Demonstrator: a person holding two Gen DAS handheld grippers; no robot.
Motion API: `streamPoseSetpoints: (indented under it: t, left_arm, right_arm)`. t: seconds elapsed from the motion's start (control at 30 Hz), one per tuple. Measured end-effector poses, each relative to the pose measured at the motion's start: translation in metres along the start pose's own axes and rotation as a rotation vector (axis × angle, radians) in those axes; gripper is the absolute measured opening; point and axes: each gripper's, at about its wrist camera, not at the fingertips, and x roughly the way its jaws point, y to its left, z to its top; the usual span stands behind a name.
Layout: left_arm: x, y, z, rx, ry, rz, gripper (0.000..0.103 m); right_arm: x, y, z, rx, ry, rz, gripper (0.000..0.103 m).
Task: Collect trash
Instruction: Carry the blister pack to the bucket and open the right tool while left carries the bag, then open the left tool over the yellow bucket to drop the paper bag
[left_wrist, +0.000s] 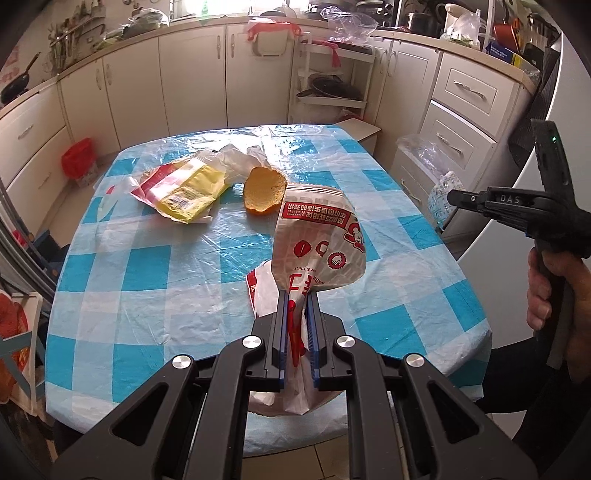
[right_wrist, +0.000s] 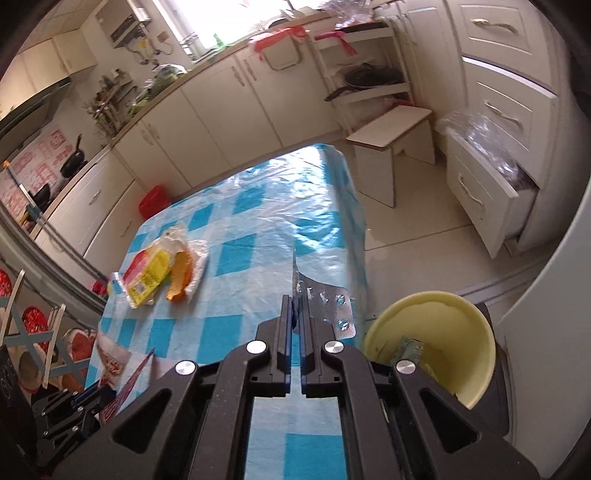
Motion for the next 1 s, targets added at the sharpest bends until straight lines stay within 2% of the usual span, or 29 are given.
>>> streamPoseSetpoints:
  t: [0.3,0.37,0.47,0.57,0.67,0.73,0.87,1.0]
  left_arm:
    - [-0.004,-0.003,0.0,-0.008,-0.005,-0.032,0.009]
    - [-0.006,-0.003,-0.001,-0.008,-0.007,-0.033,0.009]
    - [-0.006,-0.001,-0.001,-0.016,-0.006,-0.038,0.009]
    - [-0.005,-0.002,0.0,-0.02,0.002,-0.048,0.009]
    - [0.0,-0.01,0.002,-0.021,0.018,-0.074,0.009]
    - [0.005,-0.021,0.005,-0.009,0.026,-0.095,0.009]
    - [0.021,-0.054,0.017,0.018,0.052,-0.165,0.009]
    - [0.047,-0.097,0.031,0.038,0.097,-0.241,0.009]
  right_arm:
    - [0.032,-0.078,-0.011,0.241,0.1,-0.111,0.006]
    - [0.035,-0.085,-0.014,0.272,0.105,-0.139,0.024]
    - [0.029,-0.085,-0.013,0.287,0.077,-0.135,0.033]
    - [0.018,-0.077,-0.009,0.279,0.024,-0.122,0.043]
    - [0.0,-0.066,-0.001,0.248,-0.067,-0.111,0.053]
    - [-0.017,-0.056,0.005,0.224,-0.143,-0.104,0.056]
    - [-0.06,-0.033,0.013,0.142,-0.33,-0.132,0.072]
    - [-0.097,-0.026,0.019,0.107,-0.49,-0.146,0.076]
